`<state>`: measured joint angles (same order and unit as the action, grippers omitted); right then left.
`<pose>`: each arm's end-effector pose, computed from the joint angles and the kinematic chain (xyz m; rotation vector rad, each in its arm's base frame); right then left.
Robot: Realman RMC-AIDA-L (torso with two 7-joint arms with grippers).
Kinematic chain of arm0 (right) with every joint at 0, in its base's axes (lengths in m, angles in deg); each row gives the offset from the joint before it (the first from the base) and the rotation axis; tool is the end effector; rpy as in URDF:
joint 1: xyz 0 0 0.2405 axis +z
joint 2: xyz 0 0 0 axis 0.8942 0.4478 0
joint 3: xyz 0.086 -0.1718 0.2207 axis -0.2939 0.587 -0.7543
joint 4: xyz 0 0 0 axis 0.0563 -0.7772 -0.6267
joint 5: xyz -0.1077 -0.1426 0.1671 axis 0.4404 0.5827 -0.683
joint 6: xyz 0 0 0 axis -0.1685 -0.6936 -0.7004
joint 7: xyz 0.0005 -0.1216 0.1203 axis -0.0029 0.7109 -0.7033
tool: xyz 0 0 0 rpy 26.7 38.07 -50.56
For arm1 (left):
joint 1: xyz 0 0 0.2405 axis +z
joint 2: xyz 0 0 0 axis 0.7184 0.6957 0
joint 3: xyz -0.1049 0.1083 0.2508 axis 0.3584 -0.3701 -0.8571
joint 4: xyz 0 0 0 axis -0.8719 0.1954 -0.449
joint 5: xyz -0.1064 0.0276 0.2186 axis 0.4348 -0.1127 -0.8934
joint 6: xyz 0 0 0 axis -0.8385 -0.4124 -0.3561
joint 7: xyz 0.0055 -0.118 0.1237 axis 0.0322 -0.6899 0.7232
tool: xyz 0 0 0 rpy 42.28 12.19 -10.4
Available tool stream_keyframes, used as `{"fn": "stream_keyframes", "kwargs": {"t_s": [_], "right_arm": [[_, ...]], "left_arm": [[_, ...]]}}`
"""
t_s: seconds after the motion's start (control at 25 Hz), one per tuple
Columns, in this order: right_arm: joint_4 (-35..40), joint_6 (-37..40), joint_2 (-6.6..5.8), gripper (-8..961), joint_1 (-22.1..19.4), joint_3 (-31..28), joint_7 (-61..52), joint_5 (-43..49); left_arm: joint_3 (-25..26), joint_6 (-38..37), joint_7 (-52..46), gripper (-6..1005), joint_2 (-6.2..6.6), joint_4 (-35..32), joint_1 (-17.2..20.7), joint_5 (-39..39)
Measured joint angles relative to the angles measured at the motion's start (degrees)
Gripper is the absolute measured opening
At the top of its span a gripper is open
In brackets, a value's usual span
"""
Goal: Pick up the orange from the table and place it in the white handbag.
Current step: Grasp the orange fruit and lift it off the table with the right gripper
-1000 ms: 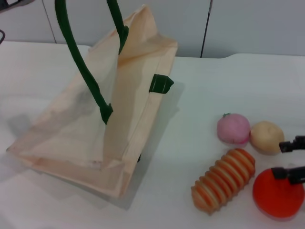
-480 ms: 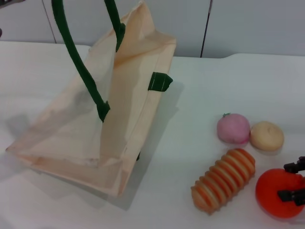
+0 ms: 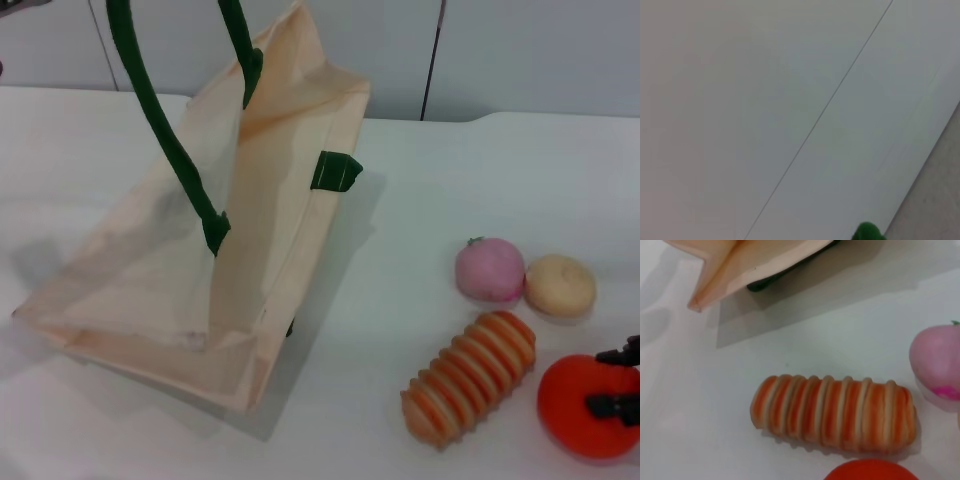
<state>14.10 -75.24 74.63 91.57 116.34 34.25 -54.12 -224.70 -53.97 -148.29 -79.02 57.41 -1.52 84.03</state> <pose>0.3383 0.3525 0.0211 -2.9309 0.7805 -0.0599 -0.2606 0.4360 0.1390 -2.2813 -0.9779 -1.3522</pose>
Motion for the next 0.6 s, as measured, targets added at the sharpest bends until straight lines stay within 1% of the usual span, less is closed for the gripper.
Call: {"fn": "stream_keyframes", "kwargs": {"t_s": [0.24,0.44,0.6], "right_arm": [[0.0,-0.2,0.00,685,0.7,0.0,-0.5,1.9],[-0.1,-0.5,-0.03,456,0.8,0.2,-0.5,1.9],[-0.1,-0.7,-0.12,420,0.9,0.1,-0.5,1.9]], "left_arm": [[0.1,0.1,-0.1,142,0.04,0.0,0.0,0.5],[0.1,0.1,-0.1,144,0.07,0.0,0.2,0.7],[0.1,0.1,-0.1,146,0.08,0.0,0.2,0.7]]}}
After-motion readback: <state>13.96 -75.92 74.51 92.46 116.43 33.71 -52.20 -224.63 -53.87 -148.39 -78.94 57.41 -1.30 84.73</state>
